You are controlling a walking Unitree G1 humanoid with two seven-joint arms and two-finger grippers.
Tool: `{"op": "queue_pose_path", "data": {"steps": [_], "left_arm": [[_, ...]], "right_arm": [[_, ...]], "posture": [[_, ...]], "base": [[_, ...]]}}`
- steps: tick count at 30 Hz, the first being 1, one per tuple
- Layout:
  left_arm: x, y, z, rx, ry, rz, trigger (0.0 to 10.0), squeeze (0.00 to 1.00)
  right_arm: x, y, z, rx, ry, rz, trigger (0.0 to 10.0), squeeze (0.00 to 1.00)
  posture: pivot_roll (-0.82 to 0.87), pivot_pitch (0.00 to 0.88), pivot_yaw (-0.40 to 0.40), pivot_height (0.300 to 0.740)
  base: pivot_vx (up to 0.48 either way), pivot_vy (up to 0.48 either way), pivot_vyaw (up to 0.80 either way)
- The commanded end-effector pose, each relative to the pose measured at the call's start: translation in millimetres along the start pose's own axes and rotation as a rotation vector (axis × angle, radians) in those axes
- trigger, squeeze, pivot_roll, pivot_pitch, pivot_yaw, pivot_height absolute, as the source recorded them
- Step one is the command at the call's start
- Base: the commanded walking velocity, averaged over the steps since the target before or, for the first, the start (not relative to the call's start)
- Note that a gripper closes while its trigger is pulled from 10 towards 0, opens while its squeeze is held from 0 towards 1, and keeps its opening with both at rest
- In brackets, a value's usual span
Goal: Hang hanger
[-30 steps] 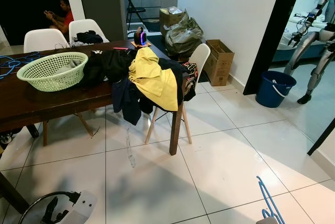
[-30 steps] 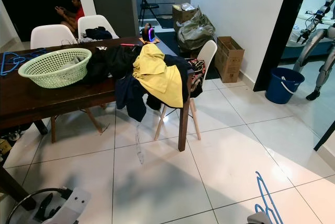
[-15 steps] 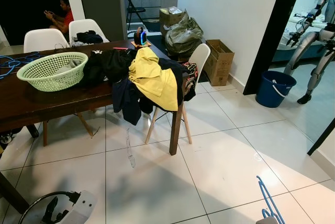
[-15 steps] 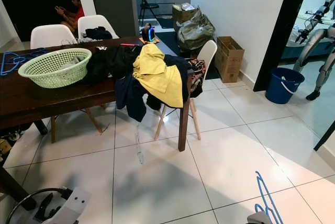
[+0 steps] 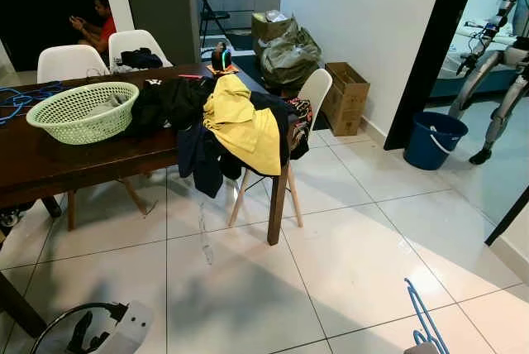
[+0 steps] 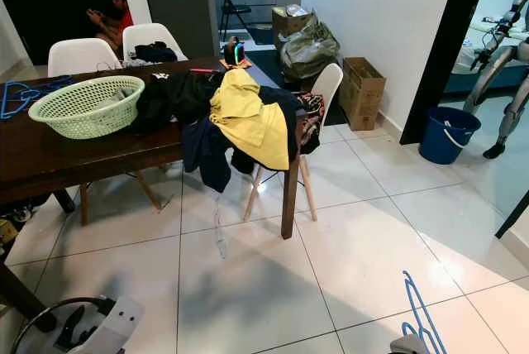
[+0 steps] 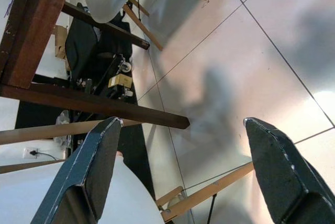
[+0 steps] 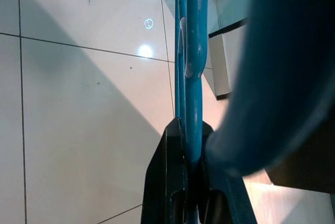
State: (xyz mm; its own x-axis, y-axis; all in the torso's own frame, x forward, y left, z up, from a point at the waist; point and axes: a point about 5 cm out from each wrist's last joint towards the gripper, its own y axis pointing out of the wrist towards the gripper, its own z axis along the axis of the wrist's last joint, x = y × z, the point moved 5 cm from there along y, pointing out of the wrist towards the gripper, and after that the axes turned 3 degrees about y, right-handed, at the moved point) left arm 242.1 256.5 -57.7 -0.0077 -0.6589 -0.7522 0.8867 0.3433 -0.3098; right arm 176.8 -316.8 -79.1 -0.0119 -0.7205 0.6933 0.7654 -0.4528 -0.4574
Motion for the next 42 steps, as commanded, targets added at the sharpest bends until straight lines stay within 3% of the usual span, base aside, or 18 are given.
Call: {"op": "queue_pose_path", "data": {"steps": [1,42], "left_arm": [[3.8,-1.0,-0.7,-0.005,0.015,-0.014,10.0,0.0],[3.0,-1.6,-1.6,-0.004,0.015,-0.012,10.0,0.0]], "right_arm": [[3.1,1.1,-2.4,-0.016,0.002,-0.006,10.0,0.0],[3.1,0.4,-3.0,-0.014,0.002,-0.007,10.0,0.0]], "posture": [[0.01,0.0,-0.017,0.74],[0.01,0.0,-0.017,0.74]], "base": [[0.0,0.0,0.0],[0.0,0.0,0.0]]}}
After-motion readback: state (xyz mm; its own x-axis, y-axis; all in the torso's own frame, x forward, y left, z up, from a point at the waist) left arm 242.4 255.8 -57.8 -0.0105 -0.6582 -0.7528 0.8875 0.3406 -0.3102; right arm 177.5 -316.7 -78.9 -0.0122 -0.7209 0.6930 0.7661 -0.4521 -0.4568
